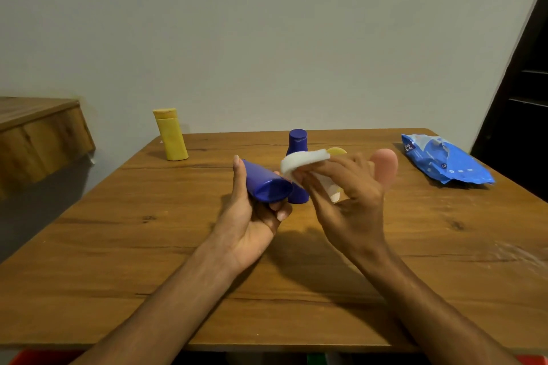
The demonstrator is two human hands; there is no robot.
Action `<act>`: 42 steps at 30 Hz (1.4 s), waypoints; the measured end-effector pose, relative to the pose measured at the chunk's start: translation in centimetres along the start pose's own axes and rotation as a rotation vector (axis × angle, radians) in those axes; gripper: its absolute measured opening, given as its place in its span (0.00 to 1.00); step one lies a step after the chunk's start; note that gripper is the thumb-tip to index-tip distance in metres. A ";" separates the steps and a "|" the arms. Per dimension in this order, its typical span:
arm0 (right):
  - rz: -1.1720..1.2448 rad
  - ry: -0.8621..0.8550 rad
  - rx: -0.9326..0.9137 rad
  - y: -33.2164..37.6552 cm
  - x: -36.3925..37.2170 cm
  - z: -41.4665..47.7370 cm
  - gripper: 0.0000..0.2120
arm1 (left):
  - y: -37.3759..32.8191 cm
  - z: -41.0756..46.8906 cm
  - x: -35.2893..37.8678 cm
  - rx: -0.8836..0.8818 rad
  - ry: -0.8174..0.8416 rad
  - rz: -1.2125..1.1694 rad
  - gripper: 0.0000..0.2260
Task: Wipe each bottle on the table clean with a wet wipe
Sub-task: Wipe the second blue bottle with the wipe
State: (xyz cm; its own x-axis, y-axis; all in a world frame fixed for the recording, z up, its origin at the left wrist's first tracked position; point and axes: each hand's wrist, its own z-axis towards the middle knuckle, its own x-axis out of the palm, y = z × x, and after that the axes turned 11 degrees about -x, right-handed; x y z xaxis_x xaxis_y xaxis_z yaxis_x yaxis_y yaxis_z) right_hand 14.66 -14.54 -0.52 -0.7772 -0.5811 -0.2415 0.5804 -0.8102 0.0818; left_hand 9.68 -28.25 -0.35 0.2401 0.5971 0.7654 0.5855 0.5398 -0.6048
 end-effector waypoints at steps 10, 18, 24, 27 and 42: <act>-0.021 0.135 -0.190 -0.4 1.1 -0.9 0.08 | -0.3 0.1 -0.2 -0.042 -0.033 -0.085 0.35; -0.034 0.126 -0.301 0.4 1.5 -0.7 0.05 | 0.1 -0.3 -0.2 -0.123 0.112 -0.096 0.34; -0.033 0.062 -0.213 0.0 1.1 -0.5 0.06 | -0.1 0.1 0.0 -0.035 0.030 -0.036 0.30; -0.051 0.107 -0.285 0.5 1.3 -0.6 0.05 | 0.2 -0.2 -0.1 -0.071 0.089 -0.039 0.30; 0.205 0.217 0.078 -0.6 0.7 -0.2 0.07 | -0.1 0.5 -1.4 0.003 0.120 0.291 0.31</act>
State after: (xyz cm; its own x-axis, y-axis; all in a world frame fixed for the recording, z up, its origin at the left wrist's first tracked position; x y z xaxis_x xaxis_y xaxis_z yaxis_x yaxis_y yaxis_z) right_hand 13.86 -14.47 -0.97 -0.5709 -0.7099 -0.4126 0.6929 -0.6861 0.2218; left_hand 8.87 -28.82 -1.44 0.4872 0.6522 0.5807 0.4765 0.3587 -0.8026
